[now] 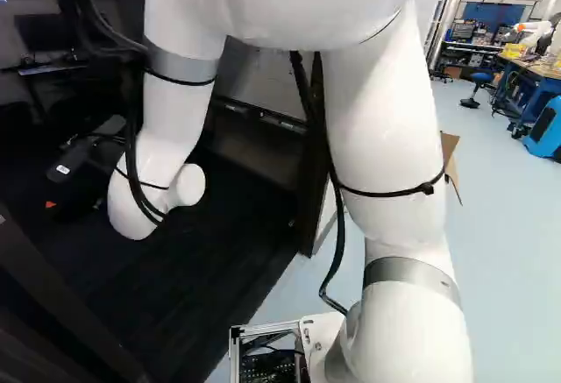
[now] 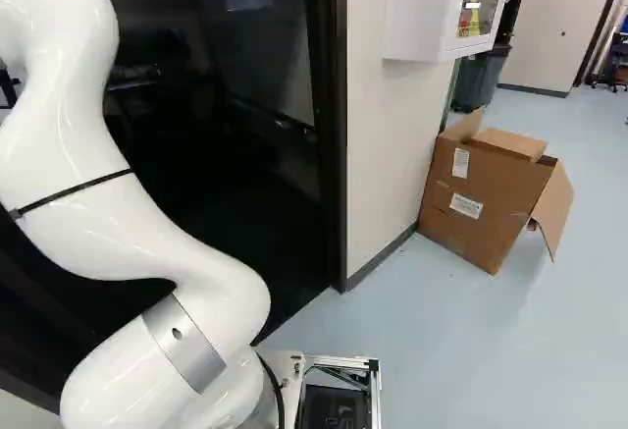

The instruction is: Open the door and move inside

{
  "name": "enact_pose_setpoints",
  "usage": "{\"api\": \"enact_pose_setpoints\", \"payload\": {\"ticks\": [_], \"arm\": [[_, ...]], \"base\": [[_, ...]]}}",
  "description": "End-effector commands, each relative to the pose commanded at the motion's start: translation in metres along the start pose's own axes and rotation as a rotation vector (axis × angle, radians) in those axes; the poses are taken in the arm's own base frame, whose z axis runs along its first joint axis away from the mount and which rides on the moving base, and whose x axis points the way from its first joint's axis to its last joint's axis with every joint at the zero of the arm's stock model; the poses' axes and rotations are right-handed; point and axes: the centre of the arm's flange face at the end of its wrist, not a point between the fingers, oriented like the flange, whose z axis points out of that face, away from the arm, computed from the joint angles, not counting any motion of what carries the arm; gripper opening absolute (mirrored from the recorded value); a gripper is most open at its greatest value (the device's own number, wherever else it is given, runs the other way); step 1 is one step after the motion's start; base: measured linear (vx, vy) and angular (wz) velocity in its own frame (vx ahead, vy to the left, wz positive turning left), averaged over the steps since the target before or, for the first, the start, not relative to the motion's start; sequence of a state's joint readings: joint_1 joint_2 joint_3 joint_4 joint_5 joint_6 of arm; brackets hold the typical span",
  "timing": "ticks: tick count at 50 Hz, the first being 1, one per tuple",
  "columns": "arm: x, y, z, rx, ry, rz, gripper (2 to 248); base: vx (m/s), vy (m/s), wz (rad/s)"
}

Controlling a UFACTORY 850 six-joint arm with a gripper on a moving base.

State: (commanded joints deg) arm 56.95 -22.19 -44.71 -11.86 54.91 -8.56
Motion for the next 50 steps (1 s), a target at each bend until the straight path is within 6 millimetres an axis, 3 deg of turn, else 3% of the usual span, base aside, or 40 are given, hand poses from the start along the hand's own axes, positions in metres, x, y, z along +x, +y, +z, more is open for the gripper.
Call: {"api": "enact_pose_setpoints", "payload": {"ticks": [50], "arm": [[-0.024,0.047,-0.084,-0.243,-0.076,0.131,247]], "base": [[0.0,0.0,0.0]]}}
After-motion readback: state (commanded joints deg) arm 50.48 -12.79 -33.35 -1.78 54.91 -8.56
